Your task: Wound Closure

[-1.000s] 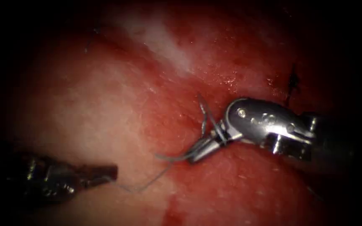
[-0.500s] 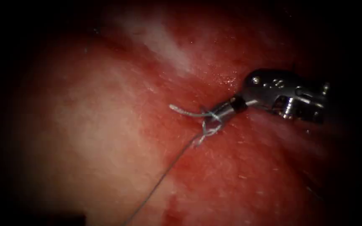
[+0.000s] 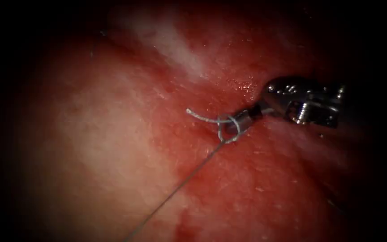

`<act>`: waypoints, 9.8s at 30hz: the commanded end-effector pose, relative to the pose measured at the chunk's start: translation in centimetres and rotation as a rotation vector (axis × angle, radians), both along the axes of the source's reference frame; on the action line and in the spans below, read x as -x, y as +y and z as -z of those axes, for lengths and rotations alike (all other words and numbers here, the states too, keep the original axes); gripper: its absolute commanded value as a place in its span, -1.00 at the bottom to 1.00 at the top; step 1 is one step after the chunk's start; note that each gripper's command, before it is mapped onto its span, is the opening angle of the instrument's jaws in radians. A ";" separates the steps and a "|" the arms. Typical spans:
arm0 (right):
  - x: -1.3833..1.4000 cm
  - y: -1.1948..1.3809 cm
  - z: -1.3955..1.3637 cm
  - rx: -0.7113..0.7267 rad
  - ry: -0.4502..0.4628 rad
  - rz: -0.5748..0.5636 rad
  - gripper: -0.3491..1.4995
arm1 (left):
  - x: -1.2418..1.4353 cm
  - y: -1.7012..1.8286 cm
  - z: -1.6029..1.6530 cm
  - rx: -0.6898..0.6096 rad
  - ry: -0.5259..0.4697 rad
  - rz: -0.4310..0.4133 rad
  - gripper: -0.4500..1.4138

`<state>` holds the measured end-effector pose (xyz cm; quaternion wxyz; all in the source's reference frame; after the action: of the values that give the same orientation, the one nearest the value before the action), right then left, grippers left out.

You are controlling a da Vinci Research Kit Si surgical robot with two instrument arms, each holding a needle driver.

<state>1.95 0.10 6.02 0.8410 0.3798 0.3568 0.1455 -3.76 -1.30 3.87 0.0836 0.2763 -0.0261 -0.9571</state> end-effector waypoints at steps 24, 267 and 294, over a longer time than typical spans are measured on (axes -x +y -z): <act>0.02 0.41 0.26 -0.224 -0.258 -0.399 -1.00 | -0.35 -0.49 0.38 -0.061 -0.093 -0.086 -1.00; 0.19 0.01 -0.24 -0.528 -0.010 -1.500 -1.00 | 1.48 1.97 -1.82 0.027 -0.161 -0.196 -1.00; -0.07 -0.45 0.88 -0.140 0.083 -1.088 -1.00 | 1.27 3.44 -2.67 -0.100 -0.040 -0.046 -1.00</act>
<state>1.97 -0.39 5.12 0.6114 0.2024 0.5234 0.5579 -4.97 2.24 6.53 0.0776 0.2976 0.0303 -0.9511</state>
